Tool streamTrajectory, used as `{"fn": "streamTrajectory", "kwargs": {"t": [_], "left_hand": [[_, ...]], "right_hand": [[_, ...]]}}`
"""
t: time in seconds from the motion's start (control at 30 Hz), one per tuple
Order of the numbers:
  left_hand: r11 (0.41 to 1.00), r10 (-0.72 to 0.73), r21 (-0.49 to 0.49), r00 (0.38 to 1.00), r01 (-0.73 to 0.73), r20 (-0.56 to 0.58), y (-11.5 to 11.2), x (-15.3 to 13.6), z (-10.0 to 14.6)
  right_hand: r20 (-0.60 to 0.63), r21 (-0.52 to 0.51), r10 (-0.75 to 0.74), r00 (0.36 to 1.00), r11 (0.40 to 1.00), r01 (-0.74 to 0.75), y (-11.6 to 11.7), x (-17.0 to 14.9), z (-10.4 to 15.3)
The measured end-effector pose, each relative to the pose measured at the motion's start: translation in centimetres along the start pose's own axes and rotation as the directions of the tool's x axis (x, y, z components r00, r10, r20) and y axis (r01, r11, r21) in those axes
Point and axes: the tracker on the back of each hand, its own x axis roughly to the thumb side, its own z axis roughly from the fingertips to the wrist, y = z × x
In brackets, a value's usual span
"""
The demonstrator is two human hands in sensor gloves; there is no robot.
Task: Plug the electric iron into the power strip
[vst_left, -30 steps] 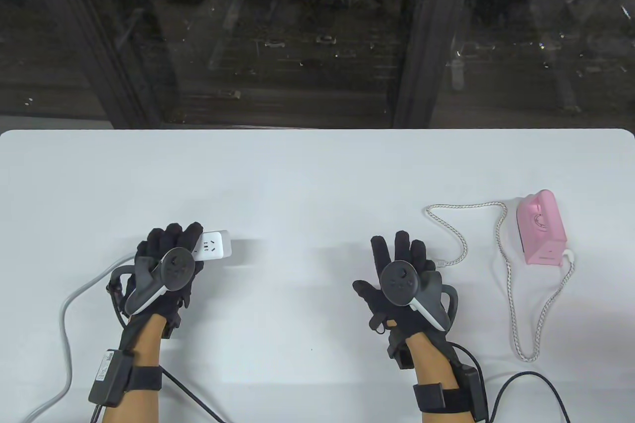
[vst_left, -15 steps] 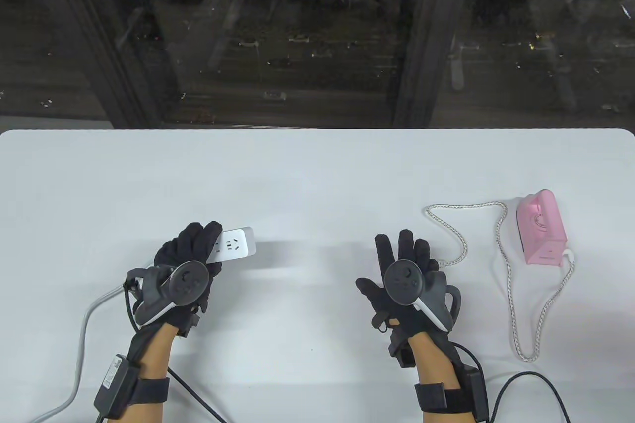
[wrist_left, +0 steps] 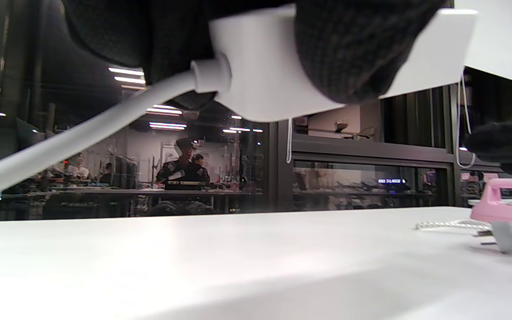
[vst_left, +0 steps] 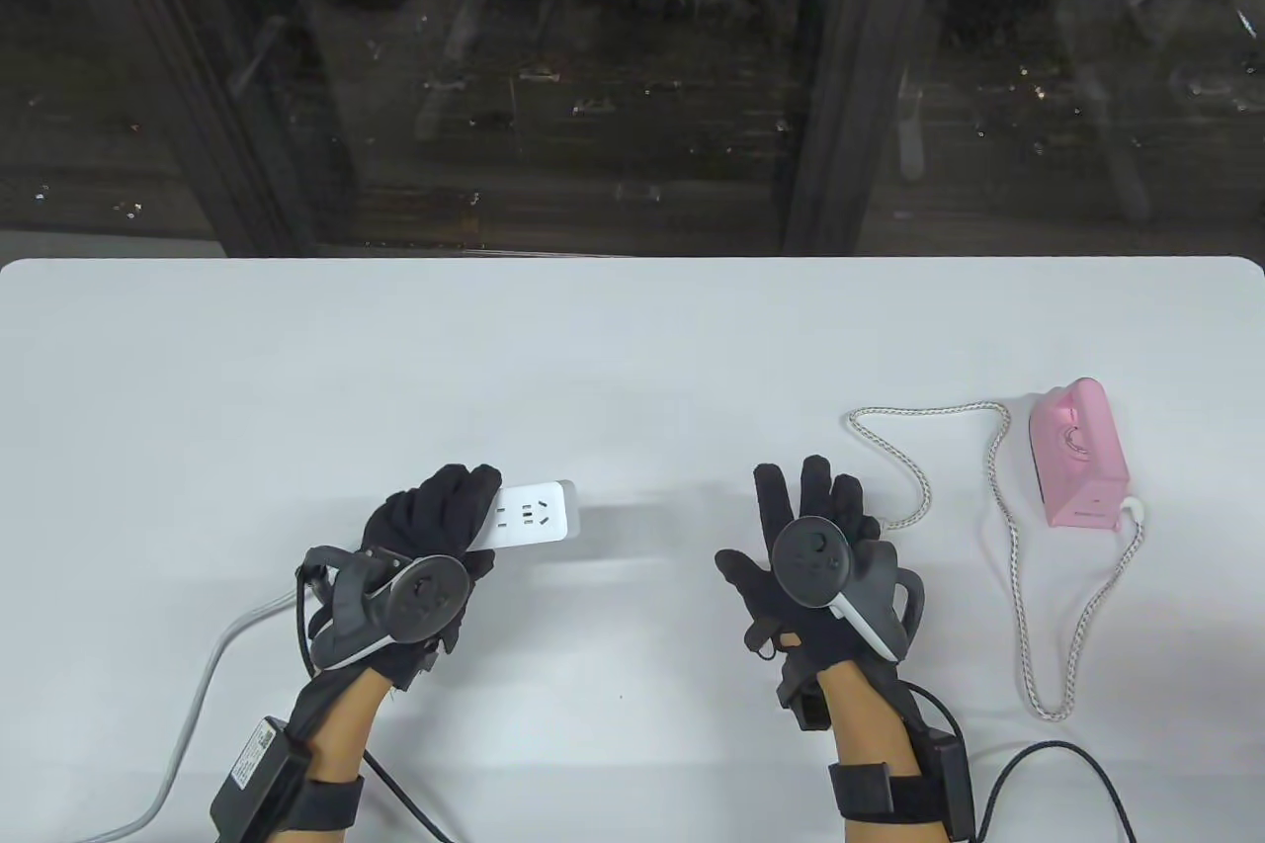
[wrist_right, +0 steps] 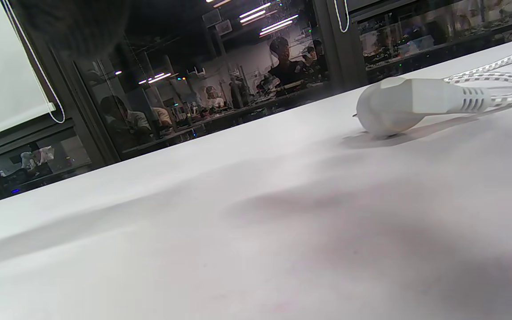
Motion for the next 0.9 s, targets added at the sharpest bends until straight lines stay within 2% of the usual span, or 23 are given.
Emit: {"fn": "streamTrajectory", "kwargs": {"t": [0.27, 0.6, 0.9], "left_hand": [[0.998, -0.016, -0.063, 0.997, 0.021, 0.079, -1.2, 3.0, -0.2], [0.995, -0.022, -0.096, 0.993, 0.033, 0.119, -2.2, 5.0, -0.5], [0.983, -0.008, -0.182, 0.988, 0.037, 0.157, -3.5, 6.9, -0.6]], "right_hand": [[-0.017, -0.032, -0.021, 1.000, 0.999, 0.021, -0.6, -0.6, 0.0], [-0.050, -0.053, -0.029, 0.998, 0.998, 0.026, -0.9, -1.6, -0.2], [-0.090, -0.057, -0.031, 0.995, 0.998, 0.026, -1.0, -2.7, -0.5]]}}
